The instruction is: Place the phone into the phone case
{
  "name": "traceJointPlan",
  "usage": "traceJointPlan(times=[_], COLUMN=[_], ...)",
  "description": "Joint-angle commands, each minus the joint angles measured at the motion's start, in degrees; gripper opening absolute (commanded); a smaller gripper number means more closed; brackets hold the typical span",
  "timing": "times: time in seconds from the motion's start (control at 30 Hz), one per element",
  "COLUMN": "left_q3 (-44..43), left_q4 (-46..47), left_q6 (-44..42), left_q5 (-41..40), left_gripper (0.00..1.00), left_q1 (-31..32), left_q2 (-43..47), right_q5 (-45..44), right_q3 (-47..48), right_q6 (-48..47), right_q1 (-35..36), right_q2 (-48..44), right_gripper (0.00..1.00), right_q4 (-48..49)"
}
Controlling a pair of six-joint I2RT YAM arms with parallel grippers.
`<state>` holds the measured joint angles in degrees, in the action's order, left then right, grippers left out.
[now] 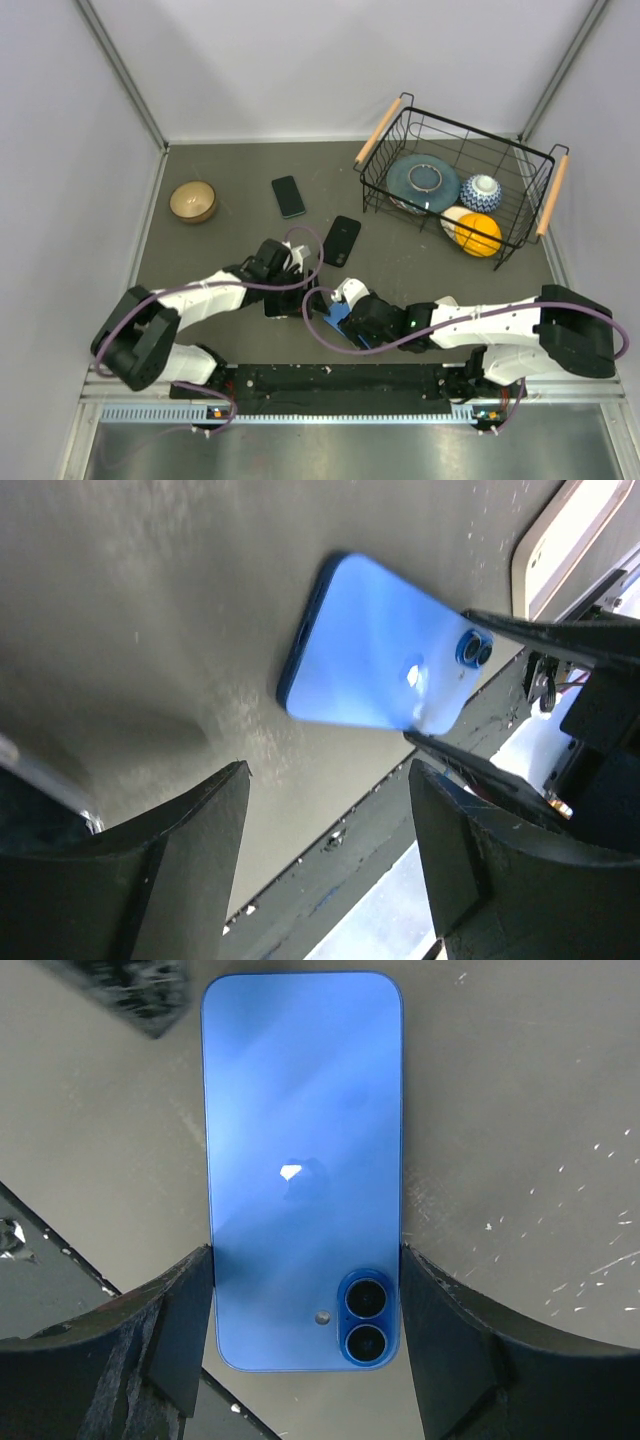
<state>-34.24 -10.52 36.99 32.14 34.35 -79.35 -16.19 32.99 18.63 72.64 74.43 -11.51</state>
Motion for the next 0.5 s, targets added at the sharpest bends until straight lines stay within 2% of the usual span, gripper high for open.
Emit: traceJointPlan(times=[0.0, 0.13, 0.33, 0.47], left_q3=[5.40, 10.67, 13.32, 14.81], left_q4=[7.08, 10.08, 14.30, 18.58], left_q6=[9.31, 19.23, 28.55, 34.10], left_q5=[-4.01, -6.21, -12.80, -15.79], left_gripper=[0.71, 0.76, 0.79, 0.76], left_q1=[1.86, 3.96, 8.53, 10.21], left_q2=[8.76, 13.60, 17.47, 16.86], right_q5=[-2.44, -2.10, -2.62, -2.54], right_q3=[2.07, 3.04, 4.27, 5.32], right_q6=[2.45, 3.78, 5.10, 5.97], right_q1=[0.48, 0.40, 0.40, 0.40], right_q2=[1.15, 2.03, 2.29, 2.82], right_gripper=[0.34, 0.34, 0.33, 0.33], right_q4=[3.07, 3.07, 2.72, 2.54])
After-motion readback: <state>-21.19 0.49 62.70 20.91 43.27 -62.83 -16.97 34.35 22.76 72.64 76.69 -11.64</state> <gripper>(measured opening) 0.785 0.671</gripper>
